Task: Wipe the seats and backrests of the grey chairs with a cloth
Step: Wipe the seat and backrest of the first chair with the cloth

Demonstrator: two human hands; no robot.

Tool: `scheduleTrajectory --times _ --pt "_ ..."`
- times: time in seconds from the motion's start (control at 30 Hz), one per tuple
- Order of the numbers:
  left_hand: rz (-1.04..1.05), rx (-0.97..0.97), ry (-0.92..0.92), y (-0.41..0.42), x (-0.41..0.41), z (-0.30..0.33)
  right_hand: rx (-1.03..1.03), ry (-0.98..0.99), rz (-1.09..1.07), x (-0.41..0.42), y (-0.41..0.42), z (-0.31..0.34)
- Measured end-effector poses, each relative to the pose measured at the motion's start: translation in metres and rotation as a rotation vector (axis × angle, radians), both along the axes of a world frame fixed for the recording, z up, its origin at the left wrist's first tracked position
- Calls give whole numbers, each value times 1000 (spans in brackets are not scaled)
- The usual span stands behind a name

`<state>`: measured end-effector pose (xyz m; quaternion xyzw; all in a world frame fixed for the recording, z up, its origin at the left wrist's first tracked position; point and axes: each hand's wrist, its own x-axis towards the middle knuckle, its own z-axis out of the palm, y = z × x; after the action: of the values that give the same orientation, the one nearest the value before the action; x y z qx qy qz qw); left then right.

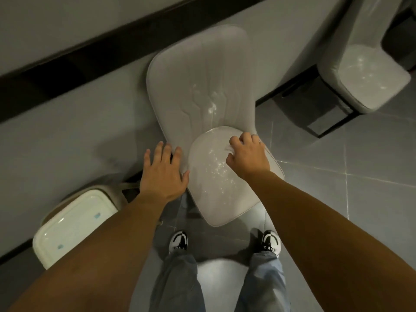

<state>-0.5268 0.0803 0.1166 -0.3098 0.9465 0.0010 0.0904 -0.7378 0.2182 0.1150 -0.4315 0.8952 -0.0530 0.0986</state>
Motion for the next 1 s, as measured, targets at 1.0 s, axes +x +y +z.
scheduleTrajectory --times 1.0 --pt "558 -127 29 98 -26 -215 -128 -74 539 -58 -57 -255"
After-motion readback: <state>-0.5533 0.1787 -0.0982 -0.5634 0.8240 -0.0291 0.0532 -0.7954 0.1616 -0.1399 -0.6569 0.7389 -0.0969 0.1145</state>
